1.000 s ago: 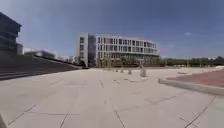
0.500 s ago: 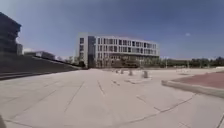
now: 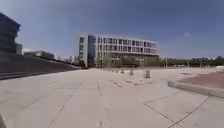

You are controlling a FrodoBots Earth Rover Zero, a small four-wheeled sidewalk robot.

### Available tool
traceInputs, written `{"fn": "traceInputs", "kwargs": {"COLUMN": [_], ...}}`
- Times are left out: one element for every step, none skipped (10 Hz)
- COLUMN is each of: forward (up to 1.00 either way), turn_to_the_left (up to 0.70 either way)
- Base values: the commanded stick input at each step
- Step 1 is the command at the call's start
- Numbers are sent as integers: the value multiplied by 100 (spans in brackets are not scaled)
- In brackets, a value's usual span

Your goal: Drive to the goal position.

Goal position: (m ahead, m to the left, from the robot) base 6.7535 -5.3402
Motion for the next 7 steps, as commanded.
{"fn": "traceInputs", "kwargs": {"forward": [70,70,70,70,70,70,70], "turn_to_the_left": [1,1,1,1,1,1,1]}}
